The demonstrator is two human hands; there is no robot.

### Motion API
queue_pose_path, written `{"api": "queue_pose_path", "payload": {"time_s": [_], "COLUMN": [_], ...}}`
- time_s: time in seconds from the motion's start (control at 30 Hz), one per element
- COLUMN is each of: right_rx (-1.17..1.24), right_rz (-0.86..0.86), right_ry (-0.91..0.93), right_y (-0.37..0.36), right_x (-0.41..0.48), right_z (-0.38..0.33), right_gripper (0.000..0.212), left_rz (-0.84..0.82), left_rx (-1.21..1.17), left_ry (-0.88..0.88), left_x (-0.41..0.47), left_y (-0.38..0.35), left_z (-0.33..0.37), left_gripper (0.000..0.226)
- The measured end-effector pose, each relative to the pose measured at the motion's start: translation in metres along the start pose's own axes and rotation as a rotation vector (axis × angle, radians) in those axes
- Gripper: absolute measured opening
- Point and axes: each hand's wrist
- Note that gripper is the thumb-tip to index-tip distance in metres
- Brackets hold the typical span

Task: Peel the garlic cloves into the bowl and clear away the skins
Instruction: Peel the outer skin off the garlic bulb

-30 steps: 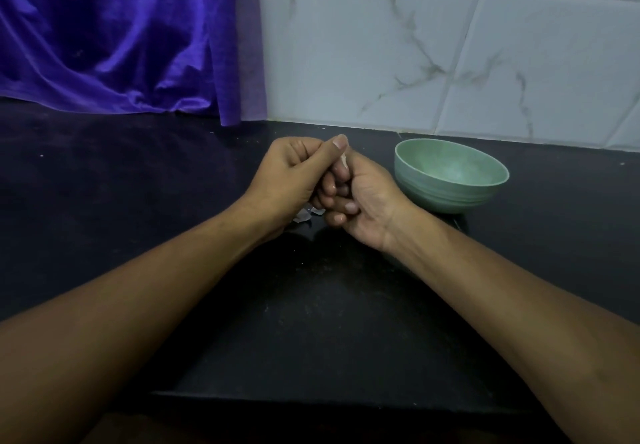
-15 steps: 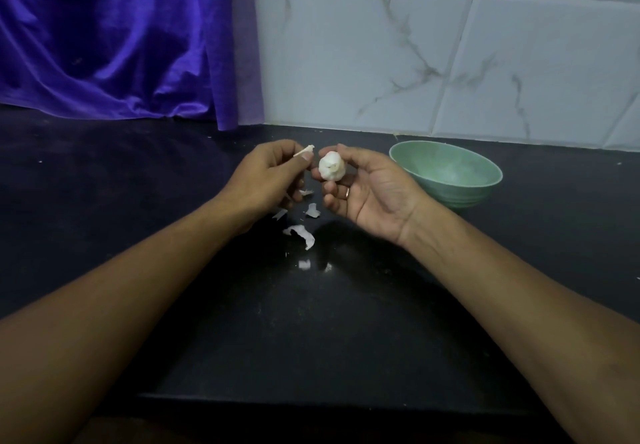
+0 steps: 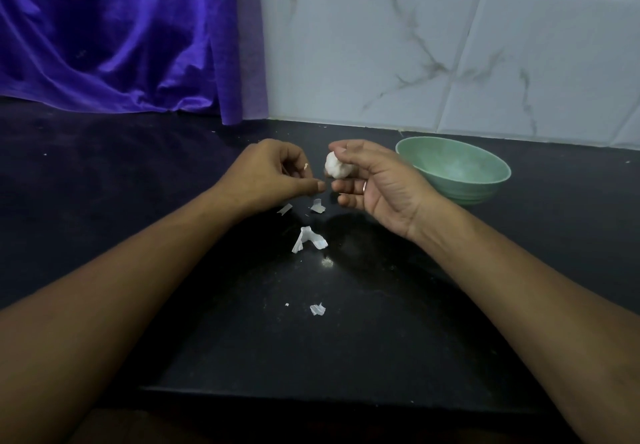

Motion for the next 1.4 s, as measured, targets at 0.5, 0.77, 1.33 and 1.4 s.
{"api": "queue_pose_path", "payload": {"time_s": [0.5,0.77,1.33,1.4], "right_rx": [-0.141,-0.189,-0.147,-0.121], "right_rz": [-0.053,-0.112,-0.172,-0.197], "right_ry": [0.099,0.156,0.163,0.147], "right_y": [0.003,0.005,0.011,0.011], "right_x": [-0.002,-0.003,0.0,0.0], "right_z": [0.002,0.004,0.01,0.01], "right_gripper": [0.034,0.02,0.026,0.028], "left_rz": [-0.082,-0.102,-0.13,-0.127], "left_rx": [-0.347,-0.55,-0.662,-0.651], "left_ry": [-0.078,-0.058,-0.043,-0.055], "left_x": [-0.001,-0.001,-0.002,-0.002], "left_y": [-0.003,-0.005,-0.005,-0.004], "left_z": [0.001,0.002,0.005,0.007], "left_gripper": [0.022,0.018,0.025,0.024]}}
Point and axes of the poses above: each hand's wrist, its own x-axis towards the middle knuckle, its own y-axis out of the back of the hand, z = x × y, and after that the axes turned 12 degrees about y, right-handed
